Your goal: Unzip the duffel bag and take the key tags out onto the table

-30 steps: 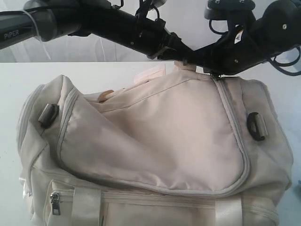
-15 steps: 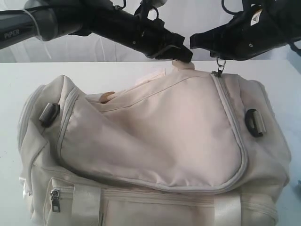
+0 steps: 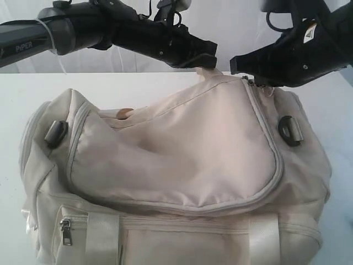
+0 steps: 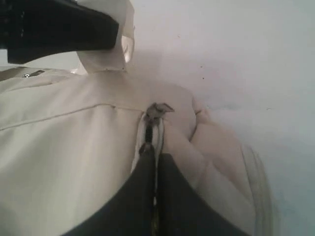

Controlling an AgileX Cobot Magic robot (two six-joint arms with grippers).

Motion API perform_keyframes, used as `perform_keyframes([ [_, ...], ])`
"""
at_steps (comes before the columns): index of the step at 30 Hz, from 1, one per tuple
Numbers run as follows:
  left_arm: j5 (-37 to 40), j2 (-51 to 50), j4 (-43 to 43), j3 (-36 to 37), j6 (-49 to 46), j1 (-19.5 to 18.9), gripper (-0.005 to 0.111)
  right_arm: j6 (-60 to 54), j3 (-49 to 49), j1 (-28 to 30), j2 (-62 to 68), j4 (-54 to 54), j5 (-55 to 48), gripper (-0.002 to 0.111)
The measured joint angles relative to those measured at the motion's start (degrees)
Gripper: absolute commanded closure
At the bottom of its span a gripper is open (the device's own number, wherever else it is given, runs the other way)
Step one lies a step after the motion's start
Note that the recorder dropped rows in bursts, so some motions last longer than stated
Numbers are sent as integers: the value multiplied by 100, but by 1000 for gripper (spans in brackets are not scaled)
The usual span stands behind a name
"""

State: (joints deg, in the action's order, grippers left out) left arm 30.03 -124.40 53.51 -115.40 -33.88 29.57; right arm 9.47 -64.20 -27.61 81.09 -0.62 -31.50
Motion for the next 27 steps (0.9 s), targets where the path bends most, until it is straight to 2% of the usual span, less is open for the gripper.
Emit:
perform_keyframes([
  [12,-548,0,-1225,10,1120,12,107,0,722,0,-949,181,-110,108],
  [21,-839,-13,-1620,10,1445,-8,107,0,1589,0,-1612,632,-227,108],
  [27,-673,-13,-1718,10,1472,-8,107,0,1808,0,-1876,699,-45,108],
])
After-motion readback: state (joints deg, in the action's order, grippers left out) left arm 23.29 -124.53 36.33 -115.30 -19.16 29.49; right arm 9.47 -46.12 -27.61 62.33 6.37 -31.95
